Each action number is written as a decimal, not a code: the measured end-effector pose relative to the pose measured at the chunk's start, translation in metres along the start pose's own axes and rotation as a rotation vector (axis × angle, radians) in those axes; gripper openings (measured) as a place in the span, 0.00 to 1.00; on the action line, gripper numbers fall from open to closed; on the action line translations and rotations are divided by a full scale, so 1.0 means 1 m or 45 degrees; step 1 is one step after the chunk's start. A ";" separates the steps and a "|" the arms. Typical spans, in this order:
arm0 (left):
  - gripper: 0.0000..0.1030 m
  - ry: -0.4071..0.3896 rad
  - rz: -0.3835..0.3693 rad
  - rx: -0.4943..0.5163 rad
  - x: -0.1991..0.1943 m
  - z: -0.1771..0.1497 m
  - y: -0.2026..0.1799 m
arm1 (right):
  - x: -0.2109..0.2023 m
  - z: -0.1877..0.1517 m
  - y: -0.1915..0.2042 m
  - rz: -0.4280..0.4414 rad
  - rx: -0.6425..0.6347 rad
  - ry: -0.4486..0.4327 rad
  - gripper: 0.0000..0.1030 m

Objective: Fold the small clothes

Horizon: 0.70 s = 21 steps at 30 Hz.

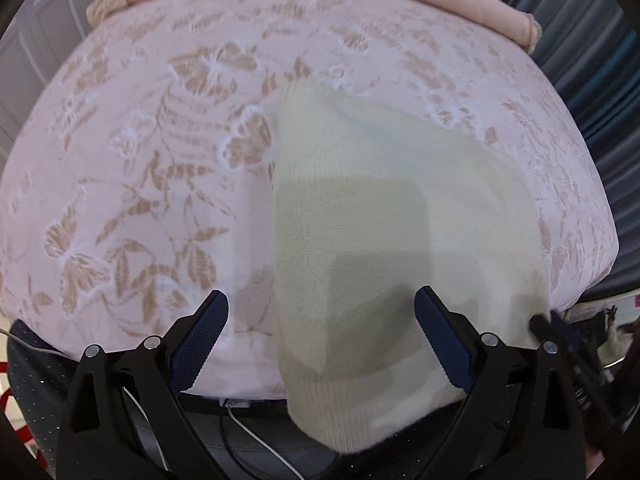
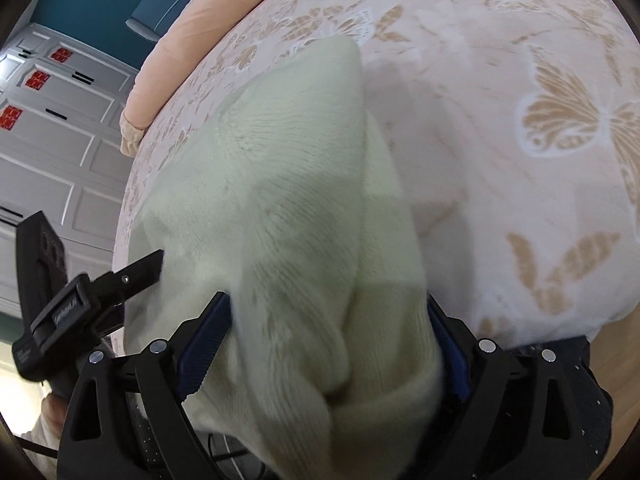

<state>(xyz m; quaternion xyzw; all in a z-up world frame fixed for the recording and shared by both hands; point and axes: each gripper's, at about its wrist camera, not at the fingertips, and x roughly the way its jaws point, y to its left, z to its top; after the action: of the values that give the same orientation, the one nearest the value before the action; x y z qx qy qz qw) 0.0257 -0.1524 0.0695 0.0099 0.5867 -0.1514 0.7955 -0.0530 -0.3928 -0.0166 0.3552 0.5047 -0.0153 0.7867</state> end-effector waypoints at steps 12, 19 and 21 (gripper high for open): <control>0.96 0.044 -0.233 -0.084 0.052 0.017 0.001 | 0.008 0.012 0.005 -0.027 0.001 -0.017 0.84; 0.96 -0.014 -0.082 0.005 0.044 0.017 -0.018 | 0.003 0.016 0.011 -0.026 -0.021 -0.044 0.62; 0.96 -0.036 -0.024 0.069 0.040 0.018 -0.027 | -0.005 0.014 0.016 -0.029 -0.020 -0.066 0.51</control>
<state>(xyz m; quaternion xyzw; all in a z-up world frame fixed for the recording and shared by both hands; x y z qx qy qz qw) 0.0464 -0.1910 0.0418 0.0237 0.5713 -0.1747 0.8016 -0.0379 -0.3907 -0.0009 0.3426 0.4881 -0.0293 0.8022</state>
